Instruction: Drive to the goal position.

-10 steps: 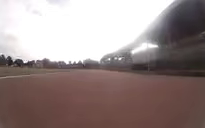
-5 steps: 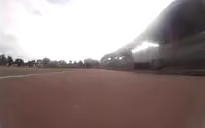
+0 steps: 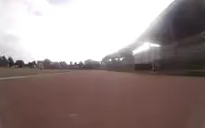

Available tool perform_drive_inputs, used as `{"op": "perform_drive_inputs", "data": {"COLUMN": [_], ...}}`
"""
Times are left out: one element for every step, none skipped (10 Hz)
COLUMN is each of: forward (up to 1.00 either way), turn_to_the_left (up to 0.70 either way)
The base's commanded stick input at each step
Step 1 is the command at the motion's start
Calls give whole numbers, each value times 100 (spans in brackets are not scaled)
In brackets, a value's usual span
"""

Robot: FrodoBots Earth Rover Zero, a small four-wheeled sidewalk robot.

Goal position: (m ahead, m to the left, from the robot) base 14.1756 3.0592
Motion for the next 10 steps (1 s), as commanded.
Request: {"op": "perform_drive_inputs", "data": {"forward": [70, 70, 70, 70, 70, 70, 70, 70, 70, 70], "turn_to_the_left": [0, 0, 0, 0, 0, 0, 0, 0, 0, 0]}}
